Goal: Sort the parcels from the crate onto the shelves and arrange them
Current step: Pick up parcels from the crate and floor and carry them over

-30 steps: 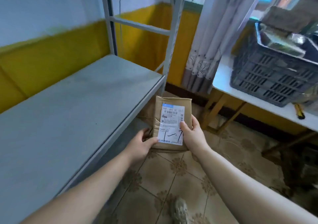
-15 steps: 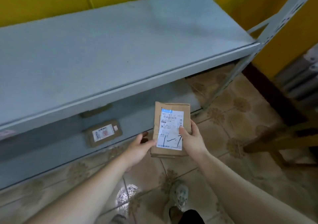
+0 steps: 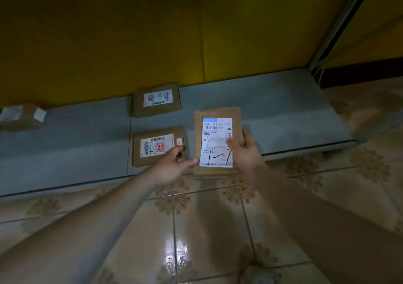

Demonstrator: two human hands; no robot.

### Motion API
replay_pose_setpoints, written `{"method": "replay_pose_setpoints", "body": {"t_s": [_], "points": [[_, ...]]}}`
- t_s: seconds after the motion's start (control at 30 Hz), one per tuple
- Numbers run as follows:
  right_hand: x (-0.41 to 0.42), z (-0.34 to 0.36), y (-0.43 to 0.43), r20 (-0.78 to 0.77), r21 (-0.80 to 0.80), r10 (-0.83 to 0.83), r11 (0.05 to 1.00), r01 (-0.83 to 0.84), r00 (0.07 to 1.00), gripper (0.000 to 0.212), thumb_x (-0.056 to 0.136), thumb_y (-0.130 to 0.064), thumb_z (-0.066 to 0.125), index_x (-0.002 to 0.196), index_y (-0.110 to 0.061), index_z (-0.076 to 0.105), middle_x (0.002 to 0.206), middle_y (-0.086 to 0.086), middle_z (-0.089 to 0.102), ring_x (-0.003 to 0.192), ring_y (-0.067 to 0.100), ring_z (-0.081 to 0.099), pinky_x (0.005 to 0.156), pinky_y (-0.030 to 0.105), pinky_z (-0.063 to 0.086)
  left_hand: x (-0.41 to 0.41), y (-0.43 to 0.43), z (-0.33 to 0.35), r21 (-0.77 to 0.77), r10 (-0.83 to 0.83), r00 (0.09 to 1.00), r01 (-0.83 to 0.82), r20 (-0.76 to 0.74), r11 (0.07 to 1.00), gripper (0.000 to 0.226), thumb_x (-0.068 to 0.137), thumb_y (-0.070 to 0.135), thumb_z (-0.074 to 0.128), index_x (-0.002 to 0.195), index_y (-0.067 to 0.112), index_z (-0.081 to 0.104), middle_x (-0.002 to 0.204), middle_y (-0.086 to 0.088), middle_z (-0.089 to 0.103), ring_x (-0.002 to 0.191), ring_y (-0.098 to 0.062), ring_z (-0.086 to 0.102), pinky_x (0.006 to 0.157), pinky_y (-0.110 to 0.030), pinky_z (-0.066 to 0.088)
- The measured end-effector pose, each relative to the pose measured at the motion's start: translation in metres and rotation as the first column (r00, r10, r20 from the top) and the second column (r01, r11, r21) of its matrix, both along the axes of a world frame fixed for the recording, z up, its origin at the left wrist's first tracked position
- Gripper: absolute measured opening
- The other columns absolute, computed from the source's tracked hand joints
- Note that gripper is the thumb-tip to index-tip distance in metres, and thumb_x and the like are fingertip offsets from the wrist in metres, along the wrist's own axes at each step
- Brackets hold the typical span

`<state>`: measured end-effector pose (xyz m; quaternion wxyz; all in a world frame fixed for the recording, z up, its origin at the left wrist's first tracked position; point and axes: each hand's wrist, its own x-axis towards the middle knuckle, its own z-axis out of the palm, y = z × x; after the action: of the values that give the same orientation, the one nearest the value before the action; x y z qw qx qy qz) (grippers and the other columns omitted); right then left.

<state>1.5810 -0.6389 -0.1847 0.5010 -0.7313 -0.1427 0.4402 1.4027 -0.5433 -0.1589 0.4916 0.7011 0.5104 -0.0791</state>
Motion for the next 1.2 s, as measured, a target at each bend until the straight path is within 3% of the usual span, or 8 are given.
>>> {"method": "replay_pose_setpoints", "body": {"t_s": [0.17, 0.3, 0.37, 0.47, 0.6, 0.7, 0.97, 1.2], "points": [[0.023, -0.086, 0.046, 0.163, 0.014, -0.004, 1.000, 0.002, 0.987, 0.026, 0.101, -0.021, 0.053, 0.117, -0.039, 0.043, 0.094, -0.014, 0.061, 0.074, 0.007, 0.058, 0.055, 0.005, 0.045, 0.006, 0.062, -0.096, 0.416, -0.097, 0.964, 0.196, -0.248, 0.888, 0.061, 0.091, 0.045, 0.060, 0.143, 0.019, 0.044, 0.151, -0.007, 0.038, 0.138, -0.027, 0.035, 0.110, -0.035, 0.032], [0.036, -0.137, 0.076, 0.257, -0.026, -0.006, 1.000, 0.014, 0.966, 0.014, 0.092, -0.041, 0.054, 0.089, -0.050, 0.043, 0.101, -0.012, 0.069, 0.092, 0.020, 0.069, 0.091, 0.041, 0.056, 0.007, 0.097, -0.149, 0.538, -0.083, 0.945, 0.251, -0.317, 0.804, 0.060, 0.094, 0.052, 0.049, 0.142, 0.017, 0.042, 0.151, -0.008, 0.034, 0.139, -0.028, 0.029, 0.111, -0.042, 0.029], [0.042, -0.153, 0.090, 0.290, -0.059, 0.024, 0.998, -0.007, 0.957, 0.007, 0.093, -0.042, 0.051, 0.099, -0.043, 0.048, 0.113, -0.003, 0.069, 0.099, 0.026, 0.068, 0.094, 0.047, 0.053, 0.008, 0.110, -0.168, 0.583, -0.047, 0.948, 0.231, -0.313, 0.779, 0.063, 0.095, 0.057, 0.042, 0.146, 0.020, 0.037, 0.155, -0.008, 0.028, 0.142, -0.029, 0.024, 0.113, -0.045, 0.025], [0.050, -0.159, 0.097, 0.424, -0.080, 0.125, 0.992, -0.100, 0.897, 0.059, 0.093, -0.044, 0.054, 0.147, -0.028, 0.035, 0.145, 0.004, 0.048, 0.126, 0.028, 0.052, 0.107, 0.044, 0.043, 0.009, 0.124, -0.191, 0.606, -0.042, 0.940, 0.252, -0.339, 0.754, 0.069, 0.095, 0.062, 0.036, 0.153, 0.028, 0.020, 0.163, -0.001, 0.006, 0.149, -0.027, 0.002, 0.119, -0.052, 0.008], [0.071, -0.149, 0.076, 0.788, -0.183, 0.462, 0.807, -0.561, 0.407, 0.078, 0.085, -0.061, 0.054, 0.153, -0.030, 0.034, 0.162, 0.004, 0.022, 0.148, 0.020, 0.019, 0.120, 0.033, 0.015, 0.009, 0.127, -0.213, 0.598, -0.069, 0.922, 0.302, -0.380, 0.742, 0.072, 0.093, 0.067, 0.024, 0.154, 0.035, 0.001, 0.163, 0.005, -0.009, 0.149, -0.023, -0.013, 0.117, -0.060, 0.000], [0.079, -0.151, 0.078, 0.752, -0.439, 0.654, 0.590, -0.678, 0.082, 0.093, 0.071, -0.080, 0.023, 0.152, -0.036, 0.033, 0.166, 0.001, 0.014, 0.153, 0.017, 0.005, 0.124, 0.038, 0.006, 0.008, 0.124, -0.219, 0.601, -0.059, 0.921, 0.298, -0.384, 0.742, 0.071, 0.093, 0.067, 0.017, 0.154, 0.036, -0.003, 0.162, 0.005, -0.014, 0.148, -0.021, -0.018, 0.117, -0.059, -0.004], [0.051, -0.161, 0.158, 0.787, -0.467, 0.534, 0.843, -0.269, 0.308, 0.073, 0.093, -0.069, 0.030, 0.154, -0.028, 0.028, 0.165, 0.007, 0.013, 0.152, 0.029, 0.003, 0.119, 0.056, 0.000, 0.007, 0.124, -0.223, 0.612, -0.053, 0.922, 0.296, -0.383, 0.734, 0.071, 0.093, 0.067, 0.014, 0.153, 0.036, -0.007, 0.161, 0.006, -0.019, 0.147, -0.019, -0.021, 0.117, -0.058, -0.007], [0.093, -0.167, 0.143, 0.855, -0.462, 0.519, 0.775, -0.432, 0.017, 0.097, 0.069, -0.079, 0.017, 0.152, -0.032, 0.035, 0.163, 0.006, 0.023, 0.152, 0.026, 0.009, 0.121, 0.044, -0.006, 0.005, 0.127, -0.227, 0.622, -0.042, 0.932, 0.274, -0.361, 0.733, 0.073, 0.089, 0.072, 0.013, 0.153, 0.039, -0.003, 0.161, 0.010, -0.017, 0.147, -0.016, -0.021, 0.117, -0.056, -0.006]]}}
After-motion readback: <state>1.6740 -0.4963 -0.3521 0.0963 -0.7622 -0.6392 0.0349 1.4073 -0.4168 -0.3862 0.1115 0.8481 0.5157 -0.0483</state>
